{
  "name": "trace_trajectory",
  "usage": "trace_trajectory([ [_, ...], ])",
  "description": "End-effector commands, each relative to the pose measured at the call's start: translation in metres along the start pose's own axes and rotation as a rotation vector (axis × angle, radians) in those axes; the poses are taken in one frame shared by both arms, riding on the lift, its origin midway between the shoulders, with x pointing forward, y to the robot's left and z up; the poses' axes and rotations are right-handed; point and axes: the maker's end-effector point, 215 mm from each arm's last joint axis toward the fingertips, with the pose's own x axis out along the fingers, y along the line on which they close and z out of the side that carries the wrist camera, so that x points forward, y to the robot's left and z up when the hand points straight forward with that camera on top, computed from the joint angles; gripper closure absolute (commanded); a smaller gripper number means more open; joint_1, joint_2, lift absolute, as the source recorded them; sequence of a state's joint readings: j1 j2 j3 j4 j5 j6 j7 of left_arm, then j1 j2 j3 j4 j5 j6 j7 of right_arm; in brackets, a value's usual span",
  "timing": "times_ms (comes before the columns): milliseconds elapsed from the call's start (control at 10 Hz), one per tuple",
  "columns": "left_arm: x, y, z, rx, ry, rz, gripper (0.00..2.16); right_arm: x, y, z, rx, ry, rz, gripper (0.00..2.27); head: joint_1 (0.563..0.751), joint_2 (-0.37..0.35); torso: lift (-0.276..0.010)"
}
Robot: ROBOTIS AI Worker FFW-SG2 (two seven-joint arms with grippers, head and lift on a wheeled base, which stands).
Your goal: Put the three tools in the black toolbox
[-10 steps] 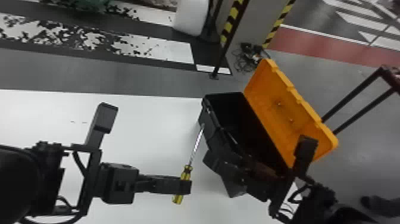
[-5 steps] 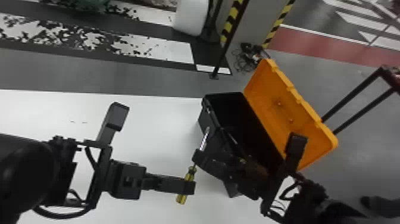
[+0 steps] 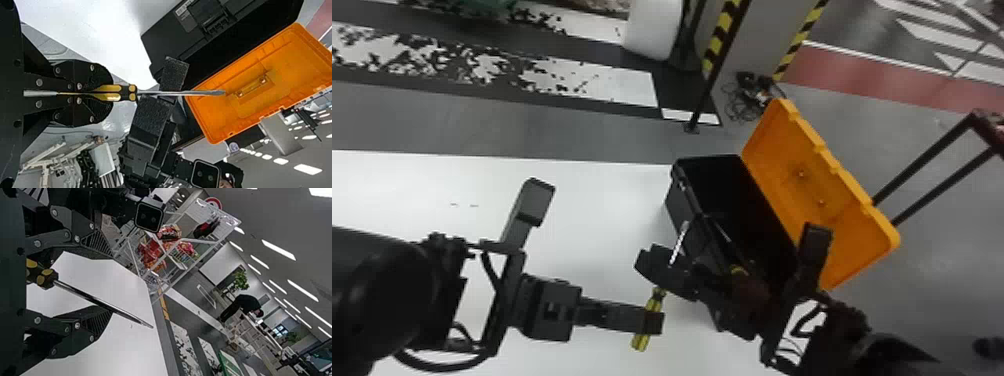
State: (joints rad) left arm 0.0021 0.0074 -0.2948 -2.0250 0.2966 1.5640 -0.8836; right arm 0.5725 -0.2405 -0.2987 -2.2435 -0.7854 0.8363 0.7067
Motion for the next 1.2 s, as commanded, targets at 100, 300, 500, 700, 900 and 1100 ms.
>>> trace_trajectory([
  [100,0.003,0.0,-0.011,-0.02,0.014,-0.005,1.74,-0.002,0.006,-0.002,-0.019,0.001,0.002,2.24,0.695,-0.35,-0.055],
  [300,0.002,-0.001,-0.018,-0.034,0.01,-0.014,1.74,-0.005,0.01,0.0,-0.049,-0.012,-0.008,2.24,0.695,-0.35,-0.055],
  [500,0.002,-0.002,-0.023,-0.043,0.005,-0.018,1.74,-0.006,0.016,0.001,-0.083,-0.021,-0.019,2.24,0.695,-0.35,-0.055],
  [700,0.002,-0.003,-0.027,-0.046,0.003,-0.013,1.73,-0.008,0.019,0.002,-0.091,-0.025,-0.022,2.24,0.695,-0.35,-0.055],
  [900,-0.002,-0.004,-0.026,-0.044,-0.011,-0.007,0.87,-0.014,0.014,0.002,-0.087,-0.024,-0.036,2.24,0.695,-0.35,-0.055],
  [1100,-0.002,-0.004,-0.027,-0.041,-0.015,0.001,0.08,-0.016,0.015,0.002,-0.08,-0.027,-0.036,2.24,0.695,-0.35,-0.055],
])
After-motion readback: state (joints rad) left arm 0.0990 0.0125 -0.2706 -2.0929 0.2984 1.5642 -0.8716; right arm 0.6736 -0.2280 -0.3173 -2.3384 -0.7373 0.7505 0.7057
